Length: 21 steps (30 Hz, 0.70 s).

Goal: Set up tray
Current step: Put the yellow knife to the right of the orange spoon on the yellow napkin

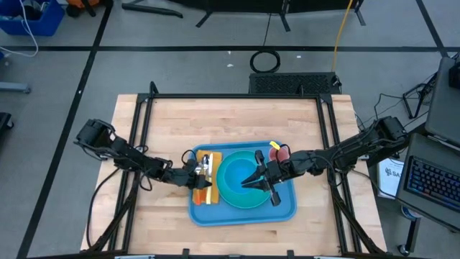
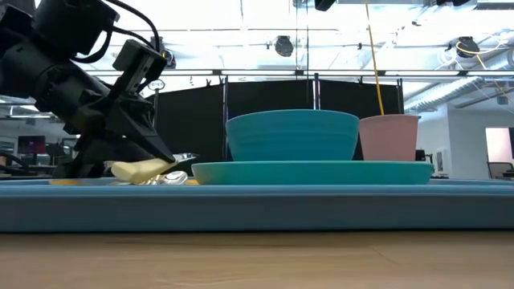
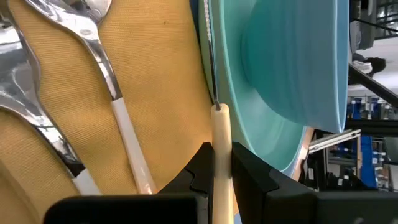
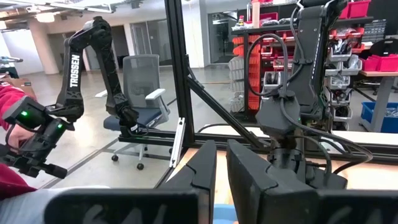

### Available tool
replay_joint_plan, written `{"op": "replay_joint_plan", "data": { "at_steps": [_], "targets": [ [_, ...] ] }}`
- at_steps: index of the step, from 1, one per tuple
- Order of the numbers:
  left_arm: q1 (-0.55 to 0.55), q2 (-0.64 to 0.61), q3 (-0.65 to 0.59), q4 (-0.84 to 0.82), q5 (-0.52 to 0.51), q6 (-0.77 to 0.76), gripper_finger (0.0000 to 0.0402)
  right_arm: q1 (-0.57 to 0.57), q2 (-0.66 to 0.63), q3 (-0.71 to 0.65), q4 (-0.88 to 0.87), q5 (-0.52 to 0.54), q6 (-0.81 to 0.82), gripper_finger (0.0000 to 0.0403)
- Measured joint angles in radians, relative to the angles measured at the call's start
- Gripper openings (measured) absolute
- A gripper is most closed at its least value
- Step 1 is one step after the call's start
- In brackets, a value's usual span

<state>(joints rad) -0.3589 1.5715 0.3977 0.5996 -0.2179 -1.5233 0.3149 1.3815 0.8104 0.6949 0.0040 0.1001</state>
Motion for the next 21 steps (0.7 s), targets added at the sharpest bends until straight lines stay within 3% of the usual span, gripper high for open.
{"op": "replay_joint_plan", "data": {
  "at_steps": [21],
  "targets": [
    [0.013,0.000,0.000,-0.029,0.029,-0.033,0.0037,-0.001,0.000,0.000,-0.003,0.000,0.000,0.0029]
  ]
}}
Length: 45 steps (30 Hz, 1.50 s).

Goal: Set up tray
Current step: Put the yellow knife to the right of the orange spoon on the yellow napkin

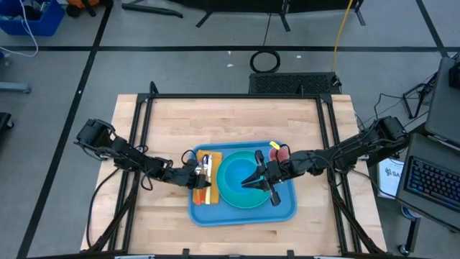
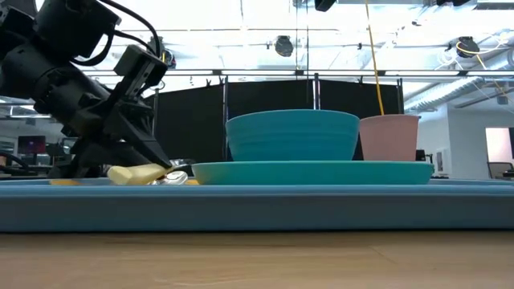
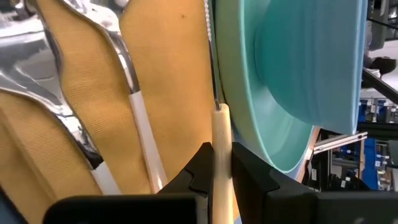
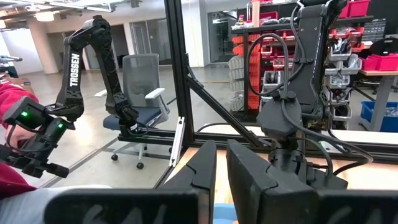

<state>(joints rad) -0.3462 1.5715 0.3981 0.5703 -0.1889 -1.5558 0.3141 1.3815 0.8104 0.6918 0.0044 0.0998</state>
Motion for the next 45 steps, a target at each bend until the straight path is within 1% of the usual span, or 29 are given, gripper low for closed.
{"op": "replay_joint_plan", "data": {
  "at_steps": [6,8,11,16,19,22,24,26,32,36,45],
  "targets": [
    [0.000,0.000,0.000,0.014,-0.010,-0.001,0.0065,0.000,0.000,0.000,0.000,0.000,0.000,0.0029],
    [0.000,0.000,0.000,0.024,0.001,0.008,0.0058,0.000,0.000,0.000,0.000,0.000,0.000,0.0029],
    [0.000,0.000,0.005,0.022,0.006,0.021,0.0034,0.000,0.000,0.000,0.000,0.000,0.000,0.0029],
    [0.000,0.000,0.021,0.024,-0.015,0.035,0.0036,0.000,0.000,0.000,-0.001,0.000,0.000,0.0029],
    [0.000,0.000,0.024,0.026,-0.037,0.034,0.0077,0.000,0.000,0.000,-0.001,0.000,0.000,0.0029],
    [0.000,0.000,0.024,0.027,-0.036,0.034,0.0122,0.000,0.000,0.000,-0.001,0.000,0.000,0.0029],
    [0.000,0.000,0.024,0.026,-0.031,0.021,0.0139,0.000,0.000,0.000,-0.001,0.000,0.000,0.0029],
    [0.000,0.000,0.024,0.026,-0.031,0.017,0.0146,0.000,0.000,0.000,-0.001,0.000,0.000,0.0029],
    [0.000,0.000,0.024,0.026,-0.028,0.029,0.0137,0.000,0.000,0.001,-0.001,0.000,0.000,0.0029],
    [-0.002,0.000,0.024,0.025,-0.020,0.036,0.0123,0.000,0.000,0.001,-0.001,0.000,0.000,0.0029],
    [-0.025,-0.001,0.024,0.027,-0.002,0.110,0.0083,0.000,0.000,0.001,-0.001,0.000,0.000,0.0029]
  ]
}}
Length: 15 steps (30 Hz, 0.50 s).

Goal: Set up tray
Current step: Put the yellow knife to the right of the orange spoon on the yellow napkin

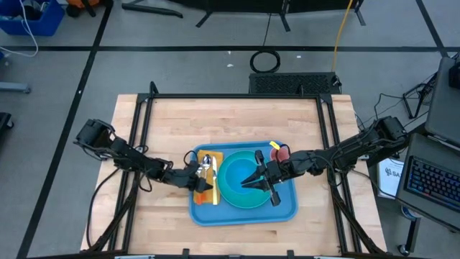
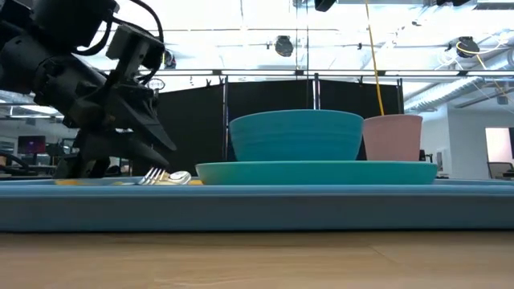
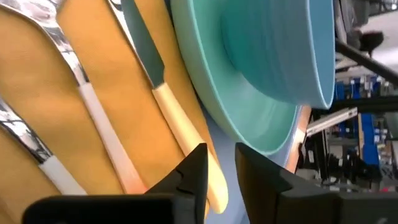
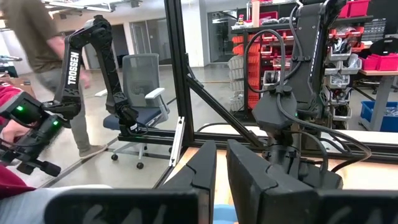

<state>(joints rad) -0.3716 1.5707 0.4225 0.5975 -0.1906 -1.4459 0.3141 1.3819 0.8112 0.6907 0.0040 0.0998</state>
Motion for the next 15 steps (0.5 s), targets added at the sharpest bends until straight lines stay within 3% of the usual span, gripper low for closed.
{"op": "replay_joint_plan", "data": {
  "at_steps": [8,12,15],
  "targets": [
    [-0.065,-0.014,0.001,0.099,0.045,0.043,0.0008,0.000,0.000,0.000,-0.002,0.000,-0.011,0.0029],
    [-0.091,-0.015,0.043,0.131,0.208,0.105,0.0005,0.000,0.001,0.000,-0.008,0.004,-0.015,0.0029],
    [-0.112,-0.014,0.111,0.025,0.185,0.164,0.0003,0.000,0.001,0.000,-0.009,0.038,-0.016,0.0029]
  ]
}}
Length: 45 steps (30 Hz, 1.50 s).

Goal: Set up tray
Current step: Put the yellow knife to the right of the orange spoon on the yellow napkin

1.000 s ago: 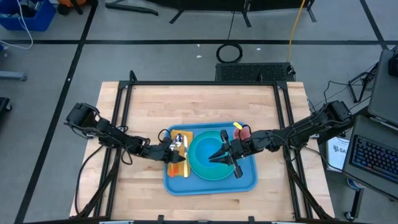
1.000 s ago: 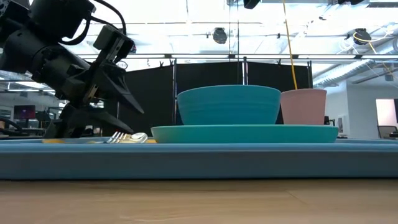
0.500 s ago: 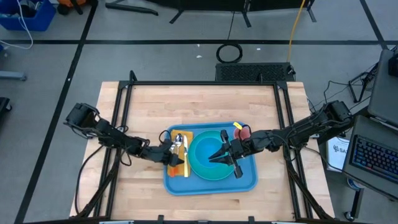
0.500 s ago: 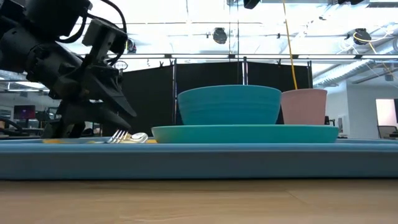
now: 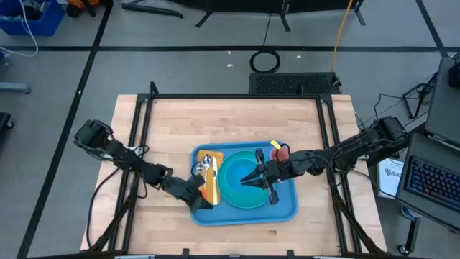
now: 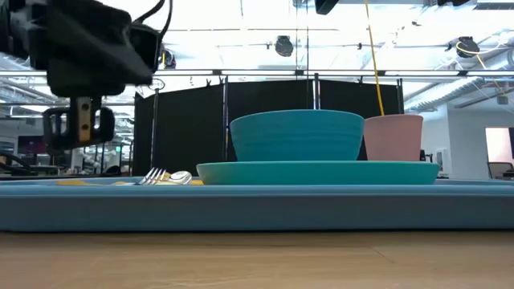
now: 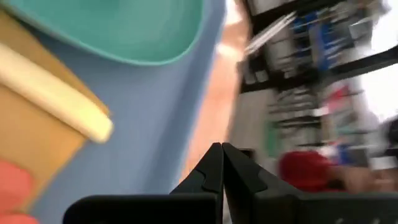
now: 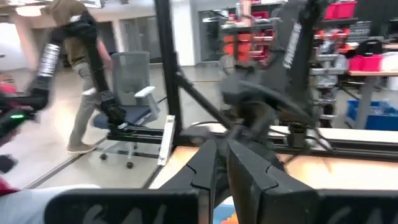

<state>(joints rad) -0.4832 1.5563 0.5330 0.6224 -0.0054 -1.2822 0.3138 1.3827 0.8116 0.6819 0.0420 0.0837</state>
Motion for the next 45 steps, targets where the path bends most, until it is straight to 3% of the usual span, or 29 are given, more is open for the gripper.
{"op": "replay_joint_plan", "data": {
  "at_steps": [7,12,16,31,45],
  "targets": [
    [-0.025,0.001,0.290,-0.656,-0.068,0.333,0.0002,0.000,0.000,0.000,-0.006,0.013,0.000,0.0029],
    [-0.037,0.005,0.408,-0.774,-0.083,0.633,0.0001,0.000,0.000,0.000,-0.007,0.013,0.000,0.0029],
    [-0.027,0.032,0.427,-0.910,-0.098,0.678,0.0001,0.000,0.000,0.000,-0.010,0.014,-0.003,0.0029],
    [-0.042,0.260,0.547,-0.906,-0.028,0.811,0.0000,-0.011,0.000,0.000,-0.035,0.015,-0.020,0.0029],
    [-0.008,0.285,0.557,-0.913,-0.014,0.814,0.0000,-0.013,0.000,0.000,-0.045,0.015,-0.018,0.0029]
  ]
}}
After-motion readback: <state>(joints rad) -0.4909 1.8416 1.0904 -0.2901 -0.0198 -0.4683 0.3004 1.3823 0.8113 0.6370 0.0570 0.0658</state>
